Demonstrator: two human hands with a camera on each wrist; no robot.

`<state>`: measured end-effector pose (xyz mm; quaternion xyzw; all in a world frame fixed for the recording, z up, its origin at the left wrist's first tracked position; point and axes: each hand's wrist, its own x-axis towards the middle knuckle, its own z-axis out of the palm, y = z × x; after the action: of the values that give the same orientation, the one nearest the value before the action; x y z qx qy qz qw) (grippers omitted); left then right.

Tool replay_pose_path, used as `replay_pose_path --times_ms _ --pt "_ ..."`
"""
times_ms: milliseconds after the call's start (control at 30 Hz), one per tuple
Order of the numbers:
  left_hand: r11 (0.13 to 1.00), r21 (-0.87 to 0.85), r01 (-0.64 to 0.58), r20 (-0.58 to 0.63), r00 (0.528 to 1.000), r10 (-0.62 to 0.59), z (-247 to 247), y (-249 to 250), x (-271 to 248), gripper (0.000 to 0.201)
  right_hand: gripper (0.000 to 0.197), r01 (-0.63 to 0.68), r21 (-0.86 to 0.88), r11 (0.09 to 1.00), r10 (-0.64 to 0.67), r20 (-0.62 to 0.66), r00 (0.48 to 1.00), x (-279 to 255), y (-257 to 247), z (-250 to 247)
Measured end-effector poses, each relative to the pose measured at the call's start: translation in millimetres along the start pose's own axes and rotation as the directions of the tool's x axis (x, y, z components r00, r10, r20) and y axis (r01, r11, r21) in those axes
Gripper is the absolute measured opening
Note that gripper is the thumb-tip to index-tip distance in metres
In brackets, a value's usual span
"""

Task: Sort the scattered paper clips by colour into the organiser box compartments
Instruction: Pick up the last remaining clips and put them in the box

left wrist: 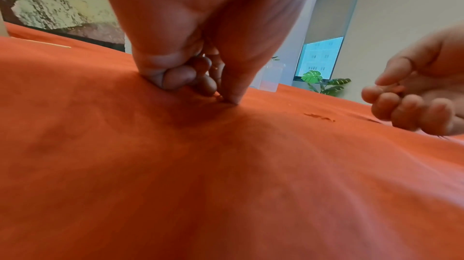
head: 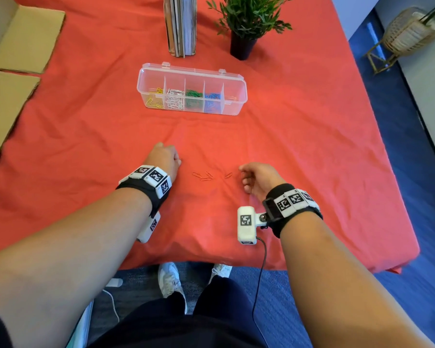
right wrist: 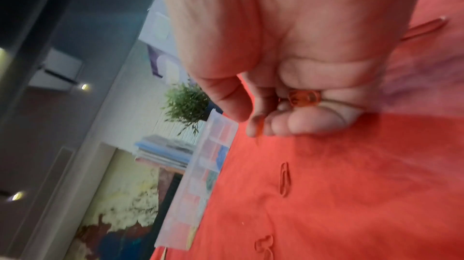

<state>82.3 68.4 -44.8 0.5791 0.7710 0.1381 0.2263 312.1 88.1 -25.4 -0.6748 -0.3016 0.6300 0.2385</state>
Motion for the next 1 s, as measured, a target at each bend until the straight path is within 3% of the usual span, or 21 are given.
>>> replay_pose_path --times_ms 100,167,233,300,367,433,500,600,633,700,767,800,867,933,1000 --pt "0.999 -0.033 0.010 0.011 1.000 -0.009 -4 7 -3 0.012 0.020 -0.044 0.116 0.992 0.034 0.094 0.995 -4 -2 -2" --pt "0.992 -0.126 0.031 0.056 0.998 -0.024 -6 13 -6 0.017 0.020 0.024 0.035 0.999 -0.027 0.066 0.997 -2 -2 6" --pt "0.972 -0.220 0.086 0.164 0.985 -0.050 -8 21 -9 0.021 0.021 0.112 -0.154 0.982 -0.113 0.006 0.994 5 1 14" --pt "0.885 -0.418 0.206 0.288 0.954 -0.087 -8 30 -11 0.023 0.016 0.213 -0.445 0.870 -0.258 -0.042 0.965 11 1 16" --pt "0.681 -0.615 0.399 0.405 0.900 -0.162 -11 40 -14 0.026 0.014 0.248 -0.695 0.675 -0.348 -0.004 0.937 11 0 15" --pt "0.504 -0.685 0.525 0.484 0.846 -0.223 -17 47 -17 0.024 0.019 0.270 -0.834 0.481 -0.375 0.083 0.923 7 4 16" --pt "0.430 -0.686 0.587 0.552 0.805 -0.219 -19 50 -20 0.021 0.019 0.341 -0.862 0.376 -0.428 0.165 0.889 4 13 19" --pt "0.502 -0.652 0.568 0.567 0.805 -0.174 -15 50 -23 0.028 0.017 0.387 -0.888 0.251 -0.503 0.222 0.835 3 26 22" --pt "0.559 -0.633 0.535 0.548 0.820 -0.164 -13 50 -23 0.031 0.019 0.368 -0.906 0.210 -0.508 0.221 0.833 2 28 22" --pt "0.770 -0.528 0.358 0.437 0.892 -0.115 -9 49 -23 0.029 0.023 0.320 -0.932 0.170 -0.485 0.203 0.850 -1 27 23" --pt "0.954 -0.285 0.091 0.307 0.952 0.001 -6 44 -22 0.022 0.022 0.295 -0.930 0.218 -0.446 0.174 0.878 -3 22 20" --pt "0.985 -0.172 -0.008 0.269 0.962 0.054 -4 40 -21 0.020 0.018 0.299 -0.906 0.300 -0.433 0.150 0.889 -2 19 16" --pt "0.992 -0.046 -0.120 0.226 0.966 0.127 0 35 -21 0.024 0.004 0.299 -0.773 0.560 -0.410 0.055 0.911 1 16 3" --pt "0.985 0.025 -0.173 0.218 0.962 0.163 4 33 -20 0.027 0.020 0.268 -0.503 0.821 -0.341 -0.057 0.938 3 16 -12" --pt "0.973 0.091 -0.211 0.222 0.957 0.187 8 33 -21 0.024 0.023 0.229 -0.168 0.959 -0.248 -0.102 0.963 -2 15 -27"
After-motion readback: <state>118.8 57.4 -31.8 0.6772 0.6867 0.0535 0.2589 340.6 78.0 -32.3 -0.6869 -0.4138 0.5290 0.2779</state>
